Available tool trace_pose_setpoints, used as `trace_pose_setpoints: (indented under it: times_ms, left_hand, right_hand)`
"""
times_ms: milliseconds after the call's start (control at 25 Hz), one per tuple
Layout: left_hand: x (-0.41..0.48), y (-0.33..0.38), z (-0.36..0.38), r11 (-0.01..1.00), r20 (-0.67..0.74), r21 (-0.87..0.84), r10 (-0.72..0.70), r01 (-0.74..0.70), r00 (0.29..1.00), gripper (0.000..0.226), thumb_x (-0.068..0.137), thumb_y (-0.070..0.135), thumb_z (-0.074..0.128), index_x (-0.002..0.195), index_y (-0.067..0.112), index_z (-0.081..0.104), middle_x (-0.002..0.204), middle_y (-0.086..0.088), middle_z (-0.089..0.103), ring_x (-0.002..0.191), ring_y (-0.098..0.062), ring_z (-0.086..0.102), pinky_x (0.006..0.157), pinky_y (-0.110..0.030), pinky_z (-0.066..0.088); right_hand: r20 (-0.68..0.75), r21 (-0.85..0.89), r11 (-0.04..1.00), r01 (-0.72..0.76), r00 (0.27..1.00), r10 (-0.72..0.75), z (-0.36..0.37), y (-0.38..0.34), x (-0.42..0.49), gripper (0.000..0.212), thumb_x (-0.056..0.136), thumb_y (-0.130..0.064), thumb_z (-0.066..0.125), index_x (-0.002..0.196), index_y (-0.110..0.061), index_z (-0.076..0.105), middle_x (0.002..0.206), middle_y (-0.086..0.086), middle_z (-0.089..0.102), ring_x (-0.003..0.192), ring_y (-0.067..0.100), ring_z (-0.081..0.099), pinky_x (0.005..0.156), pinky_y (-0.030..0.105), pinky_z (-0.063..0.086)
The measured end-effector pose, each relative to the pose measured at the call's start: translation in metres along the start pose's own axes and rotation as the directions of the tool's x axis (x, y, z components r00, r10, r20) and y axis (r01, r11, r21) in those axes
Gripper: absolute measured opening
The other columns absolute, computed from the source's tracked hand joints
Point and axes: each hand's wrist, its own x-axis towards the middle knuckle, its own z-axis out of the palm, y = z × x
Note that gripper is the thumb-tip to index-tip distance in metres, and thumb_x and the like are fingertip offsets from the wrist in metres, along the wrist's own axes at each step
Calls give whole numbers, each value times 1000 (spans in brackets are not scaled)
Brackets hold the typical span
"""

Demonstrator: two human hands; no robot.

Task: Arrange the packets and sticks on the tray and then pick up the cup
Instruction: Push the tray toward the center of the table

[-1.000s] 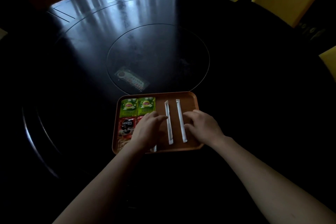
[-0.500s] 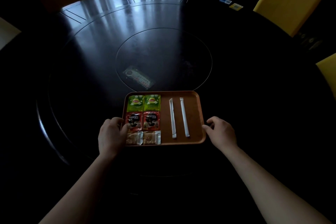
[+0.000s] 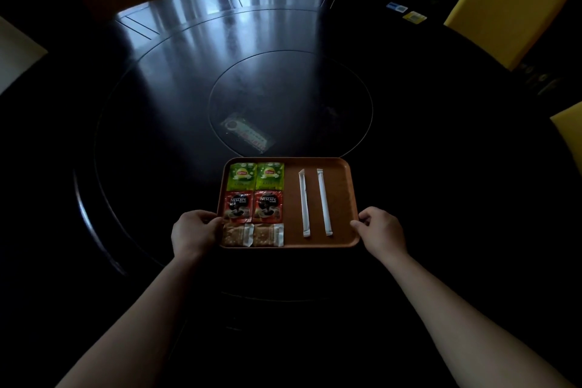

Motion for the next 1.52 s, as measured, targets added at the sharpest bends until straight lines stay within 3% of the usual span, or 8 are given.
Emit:
trace_pose_setpoints:
  times_ms: [160,480,840,960,1160,1520]
  left_hand:
    - [0,0,0,1000,-9,-18,-3,3,1000,13,86,25,72,93,16,79,81,2,76,70,-10,69,69,-34,59]
    - [1,4,4,998,-10,-38,39,-40,999,11,85,17,69,91,17,79,75,5,75,68,-9,70,67,-38,62]
    - [4,6,2,995,-31,-45,84,-85,996,11,85,18,69,86,19,80,72,7,74,65,-6,68,61,-30,57]
    - [10,15,0,992,-45,-71,101,-104,994,11,85,18,69,86,18,79,73,6,75,66,-8,69,63,-33,60]
    - [29,33,-3,988,-46,-101,114,-118,992,12,86,17,68,80,19,78,67,10,71,64,-9,70,65,-38,61]
    - [90,59,9,988,-47,-44,145,-147,988,13,83,15,67,83,16,80,74,1,76,67,-12,70,70,-39,60]
  right_hand:
    - [-2,14,1000,-15,1000,15,1,1,4,13,84,-26,70,92,-16,67,89,3,70,85,21,66,75,33,54]
    - [-4,20,1000,-13,1000,13,0,2,10,8,83,-21,71,81,-15,67,83,4,69,82,22,65,71,29,50]
    - [-34,44,999,29,999,-27,-6,-1,15,7,84,-21,70,84,-15,67,86,5,70,84,23,65,74,31,52]
    - [-58,54,997,46,997,-43,-14,-7,29,7,84,-21,70,85,-14,68,87,6,71,84,23,65,74,31,51]
    - [-53,50,997,53,997,-50,-18,-17,55,12,84,-22,70,89,-12,68,90,8,71,89,25,66,76,32,51]
    - [-39,32,999,41,998,-40,-15,-45,114,9,82,-22,70,81,-14,67,84,5,70,84,24,65,75,34,53]
